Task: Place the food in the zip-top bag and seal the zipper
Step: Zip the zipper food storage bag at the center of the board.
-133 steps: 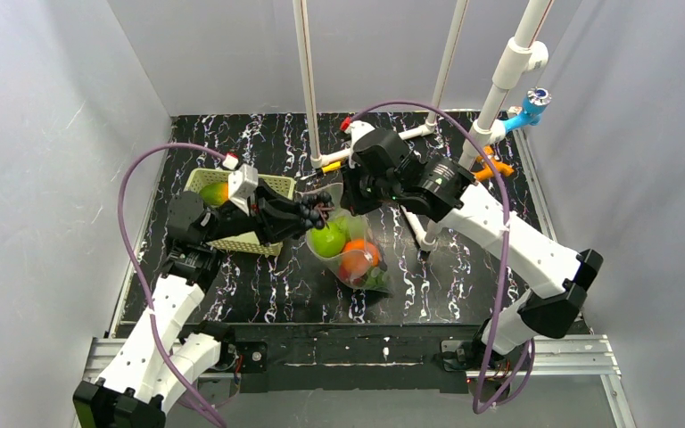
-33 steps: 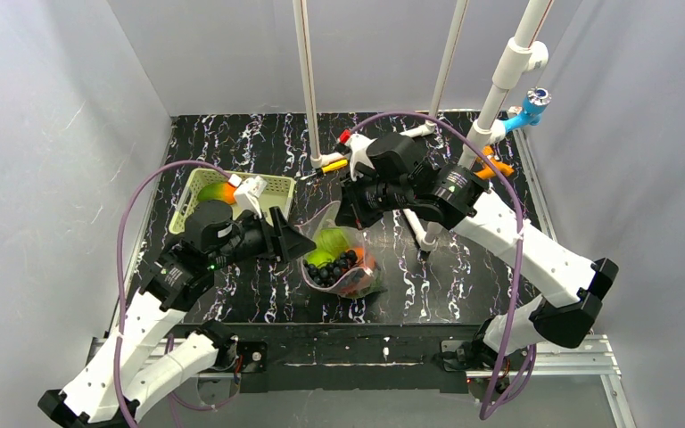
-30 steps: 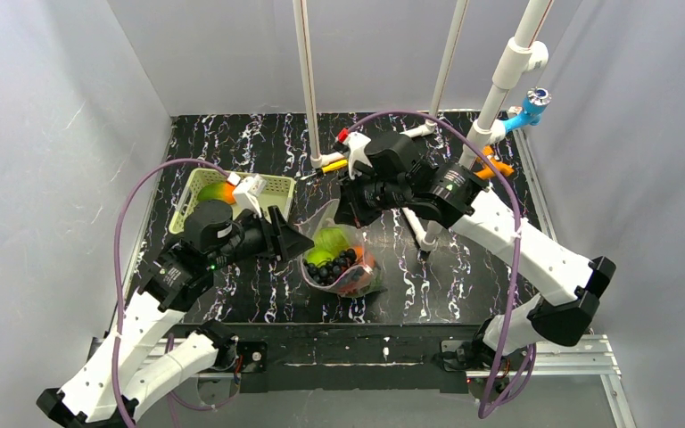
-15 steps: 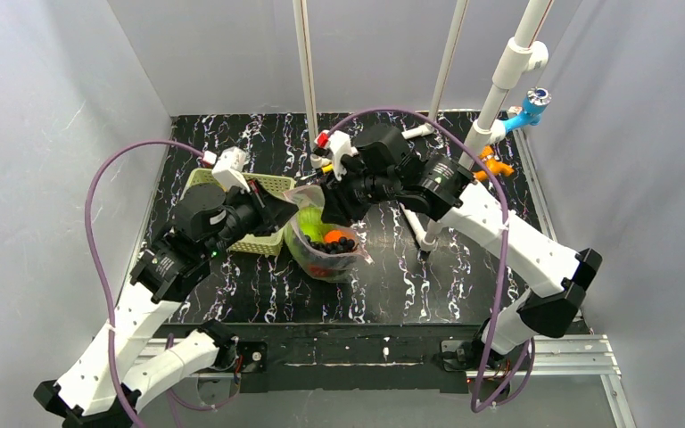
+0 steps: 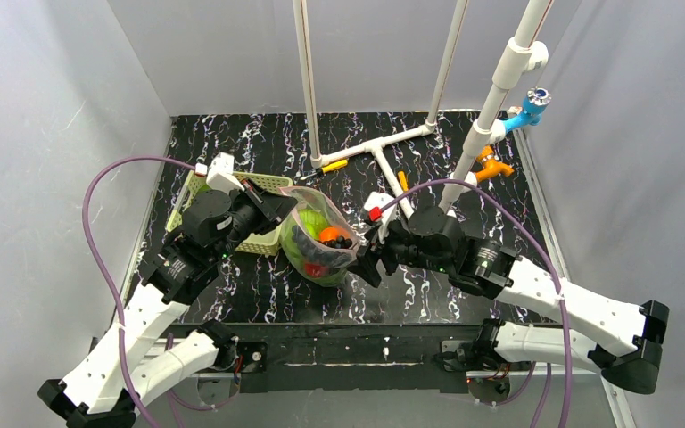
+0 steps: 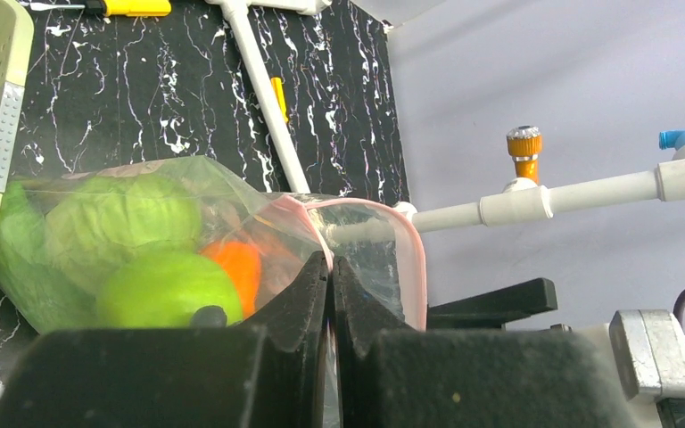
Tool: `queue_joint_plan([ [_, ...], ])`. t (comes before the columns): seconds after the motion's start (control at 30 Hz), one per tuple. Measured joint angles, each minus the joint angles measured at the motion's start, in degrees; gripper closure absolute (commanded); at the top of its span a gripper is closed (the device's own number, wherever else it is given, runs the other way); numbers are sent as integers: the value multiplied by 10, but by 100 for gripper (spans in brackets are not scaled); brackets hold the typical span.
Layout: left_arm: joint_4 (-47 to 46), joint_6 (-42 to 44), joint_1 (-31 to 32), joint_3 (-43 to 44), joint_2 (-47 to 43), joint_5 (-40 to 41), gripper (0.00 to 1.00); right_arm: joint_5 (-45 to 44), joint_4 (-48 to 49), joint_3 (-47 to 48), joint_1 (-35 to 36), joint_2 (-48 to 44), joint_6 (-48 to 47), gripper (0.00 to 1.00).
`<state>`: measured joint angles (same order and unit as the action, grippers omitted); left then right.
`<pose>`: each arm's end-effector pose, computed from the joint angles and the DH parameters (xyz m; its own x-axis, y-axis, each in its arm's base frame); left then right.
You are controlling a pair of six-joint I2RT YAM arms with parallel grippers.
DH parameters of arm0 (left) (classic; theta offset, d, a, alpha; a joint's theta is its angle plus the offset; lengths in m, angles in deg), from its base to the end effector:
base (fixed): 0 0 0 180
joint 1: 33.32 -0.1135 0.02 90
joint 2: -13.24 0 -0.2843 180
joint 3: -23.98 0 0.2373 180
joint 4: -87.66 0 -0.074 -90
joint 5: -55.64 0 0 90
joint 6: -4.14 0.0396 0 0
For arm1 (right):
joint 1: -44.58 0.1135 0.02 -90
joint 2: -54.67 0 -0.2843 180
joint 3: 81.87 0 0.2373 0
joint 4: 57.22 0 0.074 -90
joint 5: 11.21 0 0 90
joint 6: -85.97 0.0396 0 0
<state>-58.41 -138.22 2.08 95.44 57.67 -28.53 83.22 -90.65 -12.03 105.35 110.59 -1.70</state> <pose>0.1172 -0.0784 0.4067 -0.4511 -0.6459 -0.6159 0.2242 0.5860 -0.7787 0.0940 0.1743 0.3682 -0.1998 -0.2740 -0.9408 -0.8982 0.4348 0.0641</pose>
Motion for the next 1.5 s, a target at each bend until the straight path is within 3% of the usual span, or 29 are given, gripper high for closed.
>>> queue_joint_plan([
  [0.1,0,-5,0,-1,-1,0,100,-72,27,-3,29,8,2,35],
  [0.23,1,-12,0,-4,-9,5,100,-115,48,-3,38,28,2,67],
  [0.27,2,-12,0,-4,-12,6,100,-123,53,-3,38,34,0,70],
  [0.33,7,-8,0,-4,-15,7,90,-137,62,-5,38,38,-5,74],
  [0.43,18,16,0,-2,-21,7,63,-147,70,-6,38,37,-17,88],
  [0.5,23,50,0,4,-32,0,52,-138,69,-5,34,37,-31,99],
  [0.67,42,179,0,54,-52,-86,43,-56,15,52,4,61,-68,99],
  [0.77,69,277,0,116,-39,-184,38,-14,-15,95,-12,86,-83,99],
  [0.87,78,369,0,163,-11,-304,26,49,-35,110,-39,90,-87,99],
  [1.1,88,618,1,184,59,-522,11,155,-63,119,-85,85,-88,99],
  [1.3,94,804,1,181,115,-600,11,200,-82,135,-93,85,-90,99],
  [1.5,96,869,4,183,182,-633,11,217,-95,152,-97,85,-93,99],
])
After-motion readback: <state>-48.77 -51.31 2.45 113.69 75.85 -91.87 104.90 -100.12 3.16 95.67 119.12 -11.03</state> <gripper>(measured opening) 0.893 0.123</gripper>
